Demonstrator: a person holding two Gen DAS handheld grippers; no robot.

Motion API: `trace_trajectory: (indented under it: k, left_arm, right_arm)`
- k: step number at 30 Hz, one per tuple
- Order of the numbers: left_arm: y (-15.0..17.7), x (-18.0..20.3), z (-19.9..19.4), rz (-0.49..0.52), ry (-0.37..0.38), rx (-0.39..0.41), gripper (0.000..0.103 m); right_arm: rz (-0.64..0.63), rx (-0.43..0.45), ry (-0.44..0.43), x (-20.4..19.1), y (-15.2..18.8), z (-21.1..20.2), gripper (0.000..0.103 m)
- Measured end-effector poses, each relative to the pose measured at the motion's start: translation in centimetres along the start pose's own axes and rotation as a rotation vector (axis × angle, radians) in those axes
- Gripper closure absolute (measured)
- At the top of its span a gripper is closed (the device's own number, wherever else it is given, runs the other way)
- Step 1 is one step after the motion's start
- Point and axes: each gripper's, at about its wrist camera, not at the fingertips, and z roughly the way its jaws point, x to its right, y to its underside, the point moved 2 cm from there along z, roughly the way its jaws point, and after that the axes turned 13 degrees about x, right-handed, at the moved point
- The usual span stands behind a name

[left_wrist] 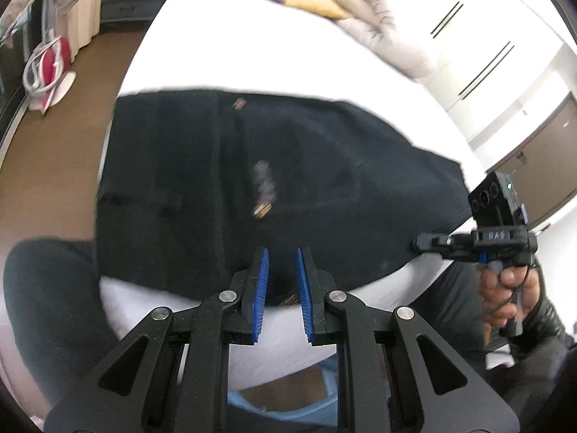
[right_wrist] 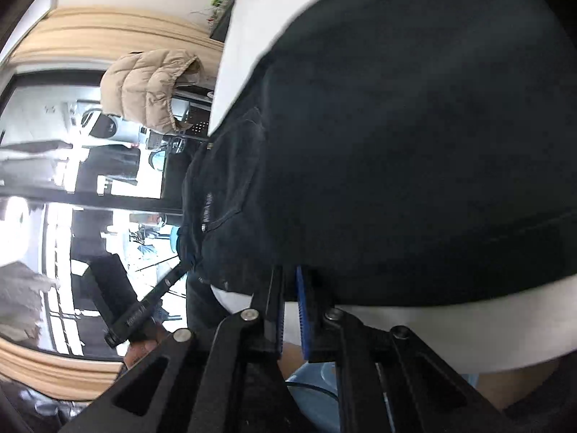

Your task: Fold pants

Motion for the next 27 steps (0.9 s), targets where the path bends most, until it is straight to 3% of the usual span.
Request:
trace_trajectory:
  k: [5,8,10,12,15,16,19,27]
  left_arm:
    - [-4.3,3.0,3.1,0.035,0.066,0.054,0.087]
    - [-5.3,4.5,6.8,0.097,0.061,0.011,0.087]
    - [-4.9,4.2,10.1,0.107,0.026,-0.077,0.087]
    - [-3.6,3.2,12.4,0.087,-0.020,-0.150,0.088]
    - [-2.8,2.5,12.0,0.091,0.012,-0.115,0.088]
    - [-2.7,2.3,11.9,0.086,0.014,-0.116,0.088]
    - [-2.7,2.2,12.1,0.084,0.007,-0.126,0.088]
    - [-3.1,0.9,11.2,0.021,0.019,-0.120,0.088]
  right_arm:
    - [-0.041,0.116,-0.051,-1.8,-4.1,-2.4,0.087]
    - [0.010,0.209,-0.045,0.2,-7.8,-4.1,0.087]
    - [0.064,0.258,-0.033,2.5,-10.7,-4.8,0.087]
    - [0.145,0.244,-0.006,5.3,-12.6,-4.6,0.087]
    - [0.203,0.234,0.092,9.6,-14.7,-3.9,0.089]
    - [0.226,0.242,0.113,11.1,-15.2,-3.8,0.103]
    - [0.344,0.333,0.071,15.5,-17.5,-5.6,0.103]
    - [0.286,0.579,0.364,18.1,-22.5,-10.3,0.103]
